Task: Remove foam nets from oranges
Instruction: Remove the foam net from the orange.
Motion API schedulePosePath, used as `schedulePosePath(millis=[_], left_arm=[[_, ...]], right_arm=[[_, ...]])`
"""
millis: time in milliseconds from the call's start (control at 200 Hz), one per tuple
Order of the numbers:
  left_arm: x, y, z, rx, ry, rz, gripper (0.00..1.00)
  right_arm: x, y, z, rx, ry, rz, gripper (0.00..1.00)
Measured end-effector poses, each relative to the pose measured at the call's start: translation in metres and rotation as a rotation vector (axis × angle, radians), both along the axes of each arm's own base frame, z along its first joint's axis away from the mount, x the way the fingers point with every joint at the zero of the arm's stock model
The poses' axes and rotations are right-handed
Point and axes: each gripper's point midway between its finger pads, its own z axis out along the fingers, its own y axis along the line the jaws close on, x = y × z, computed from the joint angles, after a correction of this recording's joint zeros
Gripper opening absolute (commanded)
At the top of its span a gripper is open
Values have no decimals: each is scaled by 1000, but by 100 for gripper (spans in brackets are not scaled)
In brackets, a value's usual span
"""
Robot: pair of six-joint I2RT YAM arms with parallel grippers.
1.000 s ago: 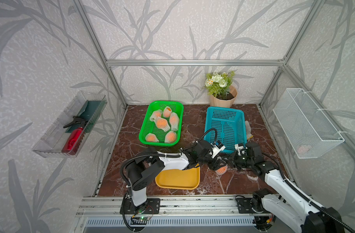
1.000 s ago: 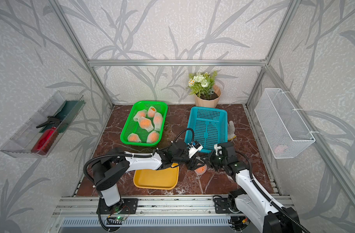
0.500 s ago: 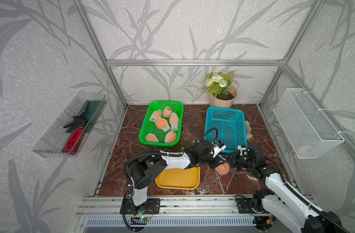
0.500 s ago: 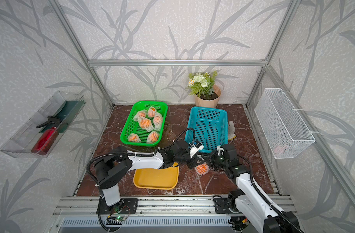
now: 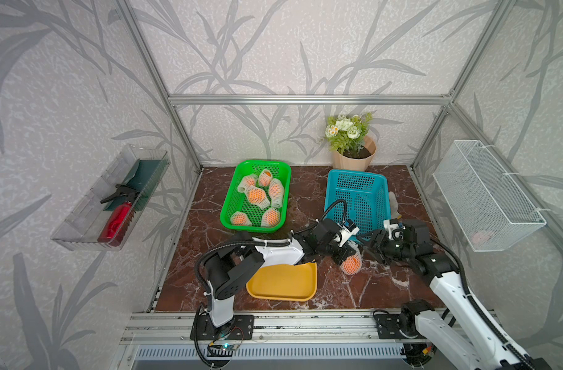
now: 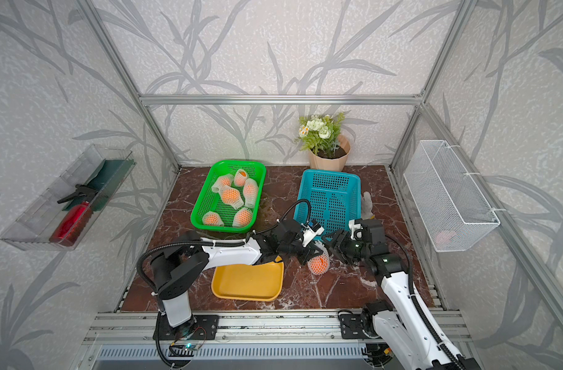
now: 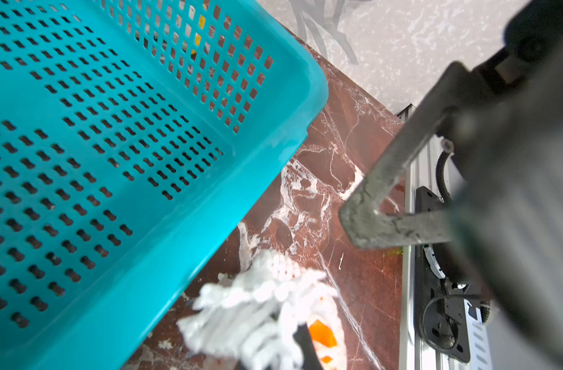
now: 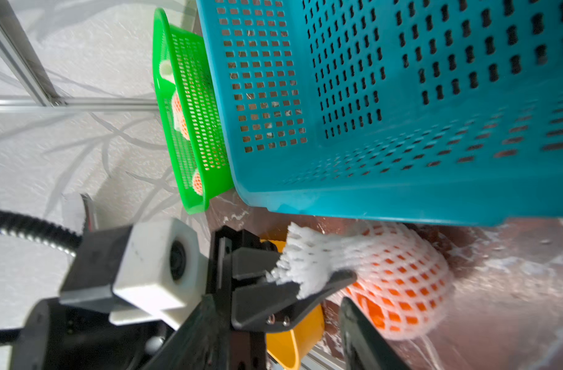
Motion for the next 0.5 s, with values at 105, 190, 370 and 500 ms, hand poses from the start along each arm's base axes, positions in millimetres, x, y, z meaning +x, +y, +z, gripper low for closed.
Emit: schedulePosePath(millis=[105,190,370,500], left_arm=[[4,1,2,2,13,13,0],[7,3,2,5,35,29,0],[13,4,7,-26,62,36,0],[11,3,10,-63,66,26,0]], right_arm=[[-11,-6,-6,-89,-12,50,62],[-19,-11,-12,-143,-15,84,62],[-26,-15,-28,-193,-10,107,62],[-27,-16,-44,-205,29,122,62]])
